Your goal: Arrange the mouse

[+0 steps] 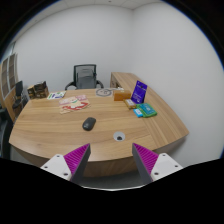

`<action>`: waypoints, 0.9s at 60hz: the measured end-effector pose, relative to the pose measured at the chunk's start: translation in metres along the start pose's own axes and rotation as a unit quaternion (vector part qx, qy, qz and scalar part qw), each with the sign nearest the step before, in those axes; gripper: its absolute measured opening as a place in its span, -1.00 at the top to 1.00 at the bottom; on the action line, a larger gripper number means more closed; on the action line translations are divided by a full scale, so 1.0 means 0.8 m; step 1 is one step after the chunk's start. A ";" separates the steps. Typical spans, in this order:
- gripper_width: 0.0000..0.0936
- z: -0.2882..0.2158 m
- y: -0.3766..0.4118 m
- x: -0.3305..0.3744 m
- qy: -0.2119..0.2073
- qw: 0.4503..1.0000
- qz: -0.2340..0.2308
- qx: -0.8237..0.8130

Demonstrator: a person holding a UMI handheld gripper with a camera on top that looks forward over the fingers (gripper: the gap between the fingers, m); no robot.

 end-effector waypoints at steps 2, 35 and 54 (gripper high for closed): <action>-0.85 0.000 -0.001 -0.001 -0.001 1.000 0.001 0.000; -0.85 0.002 0.084 -0.049 -0.001 0.998 -0.056 0.027; -0.85 -0.003 0.137 -0.086 -0.016 0.994 -0.100 0.038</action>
Point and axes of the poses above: the point between the fingertips, and its own axes, seen from behind it with the camera up: y to the left, z down, x backward, against the way the camera looks, the point moved 8 cm from there along x, backward, against the way the camera looks, and after that the axes turned 10 degrees about x, right-handed, at the moved point
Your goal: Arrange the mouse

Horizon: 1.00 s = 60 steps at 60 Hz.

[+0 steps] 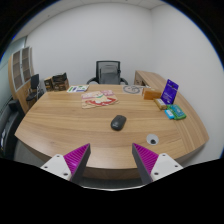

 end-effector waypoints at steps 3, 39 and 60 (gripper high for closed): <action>-0.85 0.000 0.002 -0.011 0.000 1.000 -0.003 0.000; -0.86 -0.023 -0.032 -0.258 -0.010 1.000 -0.011 -0.013; -0.87 -0.043 -0.042 -0.355 0.011 1.000 -0.017 -0.013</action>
Point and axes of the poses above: the point between the fingertips, and its own axes, seen from behind it with the camera up: y to the left, z down, x backward, against the way the camera looks, the point moved 8 cm from there along x, backward, against the way the camera looks, and after that the axes turned 10 degrees about x, right-handed, at the moved point
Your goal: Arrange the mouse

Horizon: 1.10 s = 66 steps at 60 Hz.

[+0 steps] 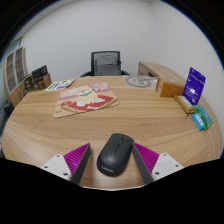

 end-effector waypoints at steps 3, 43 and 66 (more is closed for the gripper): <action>-0.87 -0.006 0.000 -0.006 -0.004 1.000 0.000 0.004; -0.01 -0.018 0.015 -0.023 -0.004 1.000 0.028 -0.007; 0.36 -0.036 0.008 0.004 0.001 0.999 0.029 -0.021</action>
Point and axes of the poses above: the point between the fingertips, and its own axes, seen from behind it with the camera up: y to the left, z down, x backward, against the way the camera looks, the point moved 8 cm from there along x, backward, against the way the camera looks, and after that the axes turned 10 degrees about x, right-handed, at the moved point
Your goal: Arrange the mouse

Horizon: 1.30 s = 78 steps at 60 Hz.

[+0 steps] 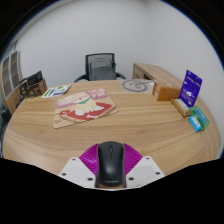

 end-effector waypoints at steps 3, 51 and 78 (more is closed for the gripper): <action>0.36 -0.021 -0.006 0.014 -0.012 1.000 0.003 -0.002; 0.36 -0.212 0.135 -0.207 -0.046 0.995 -0.054 0.064; -0.80 -0.217 0.118 -0.136 -0.065 0.995 -0.064 0.045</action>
Point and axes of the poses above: the point between the fingertips, and its own axes, seen from behind it with the camera up: y to the left, z down, x backward, against the way the camera looks, the point moved 8 cm from there along x, backward, against the way the camera looks, and after that the axes turned 10 degrees about x, right-handed, at the moved point
